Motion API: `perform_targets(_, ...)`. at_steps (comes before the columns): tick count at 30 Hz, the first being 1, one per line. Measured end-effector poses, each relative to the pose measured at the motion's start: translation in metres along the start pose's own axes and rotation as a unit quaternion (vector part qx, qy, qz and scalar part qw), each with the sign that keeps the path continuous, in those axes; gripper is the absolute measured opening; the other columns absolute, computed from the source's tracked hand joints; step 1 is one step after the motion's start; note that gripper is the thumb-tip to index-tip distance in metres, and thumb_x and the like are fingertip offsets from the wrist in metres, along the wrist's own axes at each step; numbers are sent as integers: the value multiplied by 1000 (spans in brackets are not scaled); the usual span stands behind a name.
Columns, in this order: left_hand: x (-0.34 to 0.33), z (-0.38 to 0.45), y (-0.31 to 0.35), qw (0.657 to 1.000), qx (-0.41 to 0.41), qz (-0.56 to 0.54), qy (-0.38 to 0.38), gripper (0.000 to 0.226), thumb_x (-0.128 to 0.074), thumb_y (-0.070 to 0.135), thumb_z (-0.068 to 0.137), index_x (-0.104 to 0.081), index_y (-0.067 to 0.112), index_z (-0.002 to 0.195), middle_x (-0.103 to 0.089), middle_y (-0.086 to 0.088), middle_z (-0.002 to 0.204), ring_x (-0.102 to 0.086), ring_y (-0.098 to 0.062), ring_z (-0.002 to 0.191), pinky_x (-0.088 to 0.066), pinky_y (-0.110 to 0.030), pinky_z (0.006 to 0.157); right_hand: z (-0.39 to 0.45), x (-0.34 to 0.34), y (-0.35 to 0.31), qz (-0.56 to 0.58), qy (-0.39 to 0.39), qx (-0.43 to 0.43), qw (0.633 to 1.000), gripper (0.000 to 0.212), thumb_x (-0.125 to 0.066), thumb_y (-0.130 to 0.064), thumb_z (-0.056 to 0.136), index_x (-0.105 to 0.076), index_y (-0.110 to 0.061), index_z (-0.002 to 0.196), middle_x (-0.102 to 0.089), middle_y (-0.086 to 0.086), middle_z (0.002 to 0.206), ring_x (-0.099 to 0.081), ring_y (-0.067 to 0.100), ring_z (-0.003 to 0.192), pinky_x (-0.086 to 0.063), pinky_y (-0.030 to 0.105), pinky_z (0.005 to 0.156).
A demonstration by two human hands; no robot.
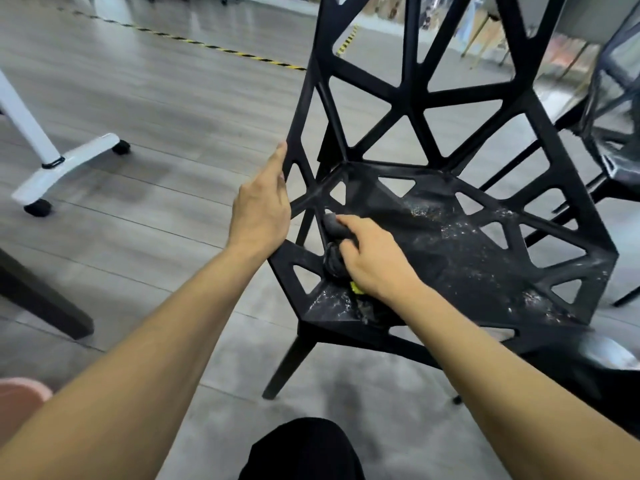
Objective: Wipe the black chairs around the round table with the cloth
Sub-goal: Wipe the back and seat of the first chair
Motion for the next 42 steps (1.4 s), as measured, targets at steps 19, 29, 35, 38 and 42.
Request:
perform_targets(19,-4,-2,1,998,17,16,59,27,-36,22,108,-55,17,125,-65,-3,83,-49,-27,72,-32,-36,66,105,-19,35,-11,107,-22,994,31,-56,-21,98,-65,-20,127,-61,12,118,-56,34,111,-43,37,96)
perform_targets(29,-5,-1,-5,998,11,-10,60,30,-38,20,107,-60,22,126,-51,11,63,-50,-10,61,-28,-27,61,122,-23,33,-30,147,-12,989,31,-48,-15,98,-67,-21,121,-61,13,114,-56,38,108,-45,47,94)
perform_targets(35,-2,2,-3,997,20,-56,48,32,-38,18,105,-63,23,126,-68,3,88,-58,-22,83,-46,-38,77,82,-20,9,146,124,-3,982,27,-55,-18,98,-70,-27,120,-68,-2,116,-61,14,111,-46,29,102)
perform_targets(38,0,3,-3,996,29,-74,40,34,-38,18,105,-62,22,128,-71,0,99,-61,-25,93,-48,-41,84,55,-22,-20,213,122,-12,969,24,-57,-17,97,-72,-29,112,-71,-9,103,-64,8,102,-50,26,94)
perform_targets(42,1,2,-2,997,32,-68,19,35,-36,18,105,-60,20,131,-71,-5,104,-61,-29,96,-48,-41,85,14,-41,-59,214,143,11,966,27,-54,-17,97,-69,-24,118,-69,-2,108,-58,10,103,-46,31,95)
Point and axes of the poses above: each hand's wrist, its own z-axis towards the middle knuckle, its own x-axis out of the back of the hand, y = z × x, the point moved 1 cm from there along z, towards the middle knuckle
